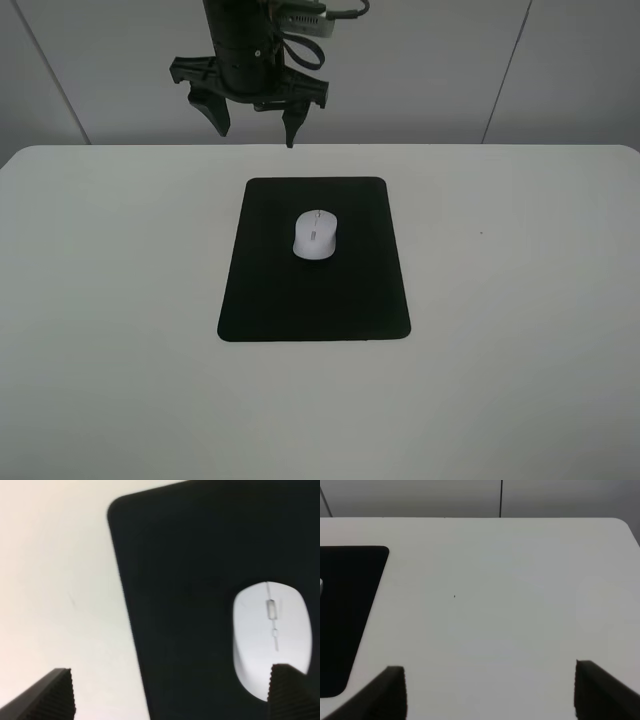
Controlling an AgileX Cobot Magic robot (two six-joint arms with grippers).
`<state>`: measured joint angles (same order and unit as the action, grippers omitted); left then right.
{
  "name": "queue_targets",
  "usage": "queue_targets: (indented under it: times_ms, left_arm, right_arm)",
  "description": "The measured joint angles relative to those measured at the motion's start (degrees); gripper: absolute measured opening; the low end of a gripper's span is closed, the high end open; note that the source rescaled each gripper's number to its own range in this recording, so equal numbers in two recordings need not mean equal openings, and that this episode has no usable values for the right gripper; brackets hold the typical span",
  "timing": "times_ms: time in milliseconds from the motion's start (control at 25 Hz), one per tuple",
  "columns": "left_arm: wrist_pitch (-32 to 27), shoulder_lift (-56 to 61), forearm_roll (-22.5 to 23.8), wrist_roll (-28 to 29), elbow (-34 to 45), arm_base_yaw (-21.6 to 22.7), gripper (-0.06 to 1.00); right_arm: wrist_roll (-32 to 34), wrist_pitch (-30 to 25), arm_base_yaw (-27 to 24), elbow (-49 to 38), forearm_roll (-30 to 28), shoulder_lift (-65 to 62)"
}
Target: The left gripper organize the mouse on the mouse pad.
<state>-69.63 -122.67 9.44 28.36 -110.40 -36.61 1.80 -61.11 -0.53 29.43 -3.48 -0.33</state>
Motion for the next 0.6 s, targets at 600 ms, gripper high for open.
queue_targets:
  times_ms: [600]
  left_arm:
    - [7.4,14.0,0.5,-4.1,22.6,13.4,1.0]
  right_arm:
    - [0.0,0.0,0.0,0.0,0.0,0.0]
